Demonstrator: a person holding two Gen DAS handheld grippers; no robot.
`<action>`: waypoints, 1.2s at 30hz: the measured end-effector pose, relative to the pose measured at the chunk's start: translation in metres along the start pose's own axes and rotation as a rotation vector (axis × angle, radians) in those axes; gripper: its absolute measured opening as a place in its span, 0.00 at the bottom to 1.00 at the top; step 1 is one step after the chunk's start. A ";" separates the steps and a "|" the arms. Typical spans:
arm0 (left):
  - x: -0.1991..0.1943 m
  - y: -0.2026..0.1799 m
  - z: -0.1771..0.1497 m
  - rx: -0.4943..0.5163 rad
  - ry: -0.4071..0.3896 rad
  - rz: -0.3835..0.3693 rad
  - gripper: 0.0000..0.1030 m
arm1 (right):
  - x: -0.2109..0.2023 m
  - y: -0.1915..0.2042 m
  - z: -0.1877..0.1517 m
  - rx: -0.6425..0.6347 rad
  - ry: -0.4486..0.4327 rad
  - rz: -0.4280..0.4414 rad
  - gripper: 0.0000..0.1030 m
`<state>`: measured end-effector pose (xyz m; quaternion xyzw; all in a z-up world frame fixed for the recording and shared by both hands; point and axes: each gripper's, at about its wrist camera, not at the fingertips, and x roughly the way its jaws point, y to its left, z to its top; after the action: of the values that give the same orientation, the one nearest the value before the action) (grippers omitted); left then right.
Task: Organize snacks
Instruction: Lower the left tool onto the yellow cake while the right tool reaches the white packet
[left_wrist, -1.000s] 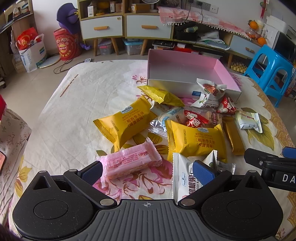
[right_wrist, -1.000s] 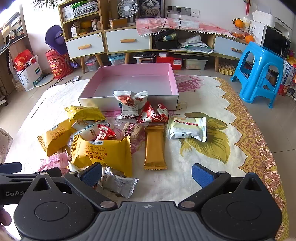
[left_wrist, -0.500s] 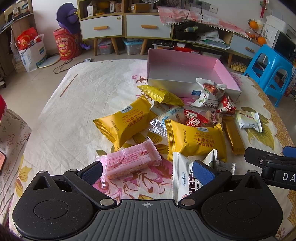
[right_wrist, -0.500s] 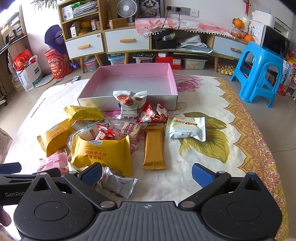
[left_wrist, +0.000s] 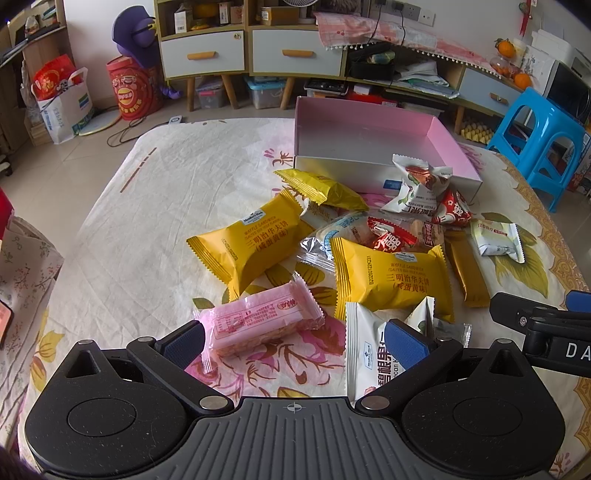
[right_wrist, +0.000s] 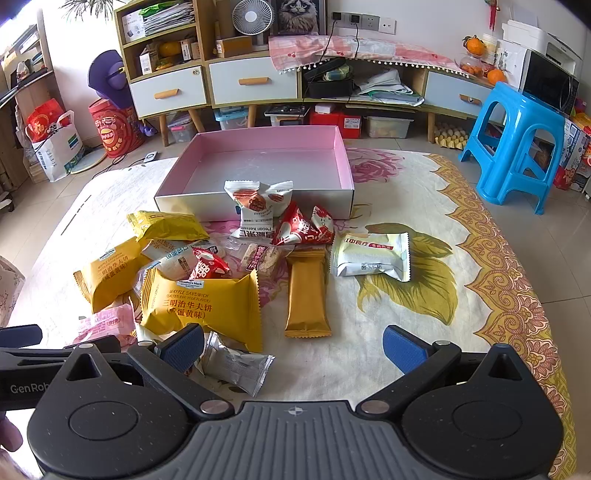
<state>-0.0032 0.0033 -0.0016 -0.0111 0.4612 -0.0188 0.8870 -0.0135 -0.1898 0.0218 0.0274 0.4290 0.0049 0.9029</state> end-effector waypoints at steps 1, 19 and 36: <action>0.000 0.000 0.000 0.000 0.000 0.001 1.00 | 0.000 0.000 0.000 0.000 0.000 0.000 0.92; -0.004 0.009 0.025 0.083 -0.043 -0.049 1.00 | -0.004 -0.014 0.013 0.039 0.002 -0.033 0.92; 0.059 0.016 0.109 0.136 0.014 -0.153 1.00 | 0.039 -0.019 0.099 0.067 0.082 0.121 0.90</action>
<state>0.1202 0.0174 0.0115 0.0139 0.4630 -0.1178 0.8784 0.0876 -0.2118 0.0526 0.0831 0.4630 0.0461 0.8813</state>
